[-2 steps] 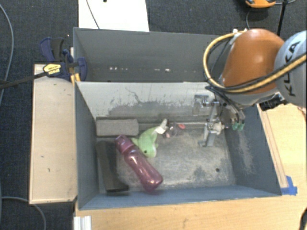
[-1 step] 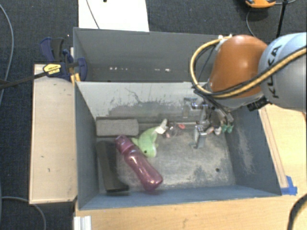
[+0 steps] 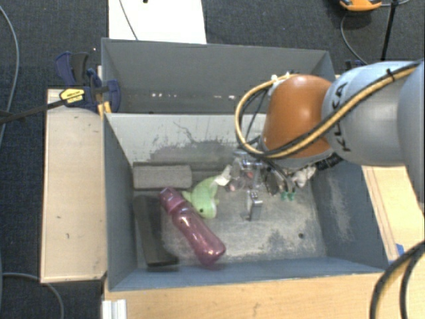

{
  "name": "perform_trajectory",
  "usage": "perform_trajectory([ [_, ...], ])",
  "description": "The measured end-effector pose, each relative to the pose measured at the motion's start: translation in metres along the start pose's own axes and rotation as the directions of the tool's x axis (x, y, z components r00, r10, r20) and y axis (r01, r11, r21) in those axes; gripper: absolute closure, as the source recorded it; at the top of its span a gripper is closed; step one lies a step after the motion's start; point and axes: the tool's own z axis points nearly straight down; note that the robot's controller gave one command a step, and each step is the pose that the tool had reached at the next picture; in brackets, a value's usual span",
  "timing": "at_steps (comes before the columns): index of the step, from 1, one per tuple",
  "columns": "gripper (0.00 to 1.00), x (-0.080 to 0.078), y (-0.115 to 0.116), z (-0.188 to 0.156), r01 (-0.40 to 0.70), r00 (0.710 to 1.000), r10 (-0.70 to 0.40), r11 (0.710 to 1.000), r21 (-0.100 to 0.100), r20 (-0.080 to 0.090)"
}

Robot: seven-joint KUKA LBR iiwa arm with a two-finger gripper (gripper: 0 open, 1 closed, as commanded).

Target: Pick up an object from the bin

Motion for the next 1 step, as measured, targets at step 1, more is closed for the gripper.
perform_trajectory([
  [1,0.00,-0.0073,0.0110,0.0368,-0.082,0.997,0.082,0.997,-0.001,-0.004],
])
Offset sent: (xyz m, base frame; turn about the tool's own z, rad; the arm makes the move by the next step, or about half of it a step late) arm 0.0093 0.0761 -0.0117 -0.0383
